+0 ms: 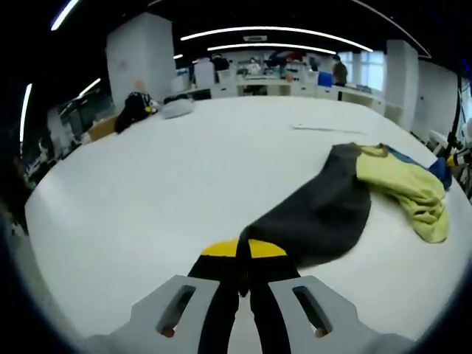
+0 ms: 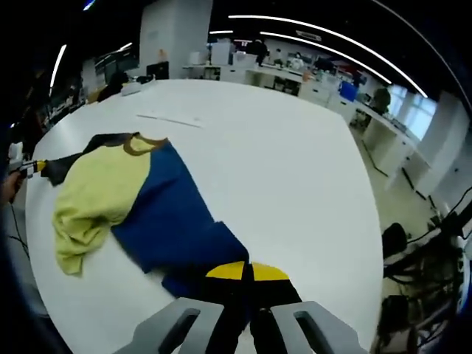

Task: Fold the garment on the visible template until the final outline fits inside the template.

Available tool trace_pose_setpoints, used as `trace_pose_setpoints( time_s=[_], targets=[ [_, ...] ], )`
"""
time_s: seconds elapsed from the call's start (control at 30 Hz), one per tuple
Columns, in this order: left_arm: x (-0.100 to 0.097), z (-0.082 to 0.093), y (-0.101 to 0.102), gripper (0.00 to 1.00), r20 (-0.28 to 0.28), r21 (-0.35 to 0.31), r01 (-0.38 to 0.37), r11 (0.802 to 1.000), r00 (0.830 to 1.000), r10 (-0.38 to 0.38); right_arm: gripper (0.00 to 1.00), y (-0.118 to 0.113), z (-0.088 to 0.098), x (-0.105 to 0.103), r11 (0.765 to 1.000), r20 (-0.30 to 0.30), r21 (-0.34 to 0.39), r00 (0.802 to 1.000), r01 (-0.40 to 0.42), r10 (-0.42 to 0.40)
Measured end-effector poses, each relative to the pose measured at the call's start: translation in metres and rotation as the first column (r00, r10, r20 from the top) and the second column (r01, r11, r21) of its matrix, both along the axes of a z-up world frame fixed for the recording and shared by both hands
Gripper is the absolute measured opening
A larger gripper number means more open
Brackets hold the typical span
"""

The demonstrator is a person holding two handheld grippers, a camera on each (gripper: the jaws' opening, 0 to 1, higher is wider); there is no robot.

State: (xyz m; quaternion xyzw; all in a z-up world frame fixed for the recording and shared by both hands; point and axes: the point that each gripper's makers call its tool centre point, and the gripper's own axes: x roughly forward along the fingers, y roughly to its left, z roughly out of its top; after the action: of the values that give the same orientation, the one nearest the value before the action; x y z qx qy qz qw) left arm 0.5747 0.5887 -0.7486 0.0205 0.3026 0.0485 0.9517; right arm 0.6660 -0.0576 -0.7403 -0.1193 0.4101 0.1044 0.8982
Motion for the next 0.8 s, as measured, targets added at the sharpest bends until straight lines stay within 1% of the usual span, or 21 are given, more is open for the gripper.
trace_pose_setpoints(
  time_s=[0.1,0.17,0.23,0.33,0.43,0.53,0.57,0.63,0.7,0.77,0.8],
  targets=[
    [-0.006,-0.005,0.009,0.00,-0.019,0.014,-0.038,0.999,0.999,0.038,0.00,-0.007,-0.006,0.003,1.000,-0.016,-0.019,1.000,0.016,-0.017],
    [-0.008,-0.009,0.016,0.00,-0.021,0.002,-0.060,0.998,0.998,0.060,0.00,-0.013,-0.009,0.005,0.999,-0.020,-0.031,0.999,0.033,-0.034],
    [-0.010,-0.010,0.017,0.00,-0.022,-0.002,-0.071,0.997,0.997,0.071,0.00,-0.018,-0.013,0.008,0.998,-0.025,-0.044,0.999,0.041,-0.042],
    [-0.010,-0.013,0.024,0.00,-0.029,0.037,-0.078,0.996,0.996,0.079,0.00,-0.026,-0.018,0.009,0.996,-0.039,-0.067,0.998,0.054,-0.057],
    [-0.010,-0.016,0.026,0.00,-0.034,0.034,-0.082,0.996,0.996,0.084,0.00,-0.030,-0.019,0.012,0.995,-0.035,-0.070,0.997,0.065,-0.068],
    [-0.008,-0.019,0.026,0.00,-0.042,0.061,-0.065,0.996,0.997,0.068,0.00,-0.034,-0.022,0.014,0.994,-0.037,-0.068,0.996,0.080,-0.083],
    [-0.008,-0.020,0.026,0.00,-0.045,0.061,-0.063,0.996,0.997,0.066,0.00,-0.034,-0.022,0.014,0.994,-0.037,-0.066,0.995,0.085,-0.088],
    [-0.008,-0.020,0.027,0.00,-0.046,0.063,-0.062,0.996,0.997,0.065,0.00,-0.034,-0.021,0.016,0.993,-0.028,-0.038,0.994,0.108,-0.109],
    [-0.008,-0.020,0.026,0.01,-0.050,0.069,-0.058,0.996,0.997,0.061,0.00,-0.041,-0.020,0.019,0.992,-0.019,-0.017,0.992,0.128,-0.129],
    [-0.007,-0.020,0.025,0.03,-0.043,0.066,-0.050,0.997,0.998,0.053,0.00,-0.040,-0.018,0.019,0.991,-0.009,-0.003,0.991,0.136,-0.136],
    [-0.008,-0.019,0.024,0.05,-0.040,0.066,-0.041,0.997,0.998,0.043,0.00,-0.036,-0.015,0.016,0.989,-0.004,0.011,0.989,0.146,-0.146]
  ],
)
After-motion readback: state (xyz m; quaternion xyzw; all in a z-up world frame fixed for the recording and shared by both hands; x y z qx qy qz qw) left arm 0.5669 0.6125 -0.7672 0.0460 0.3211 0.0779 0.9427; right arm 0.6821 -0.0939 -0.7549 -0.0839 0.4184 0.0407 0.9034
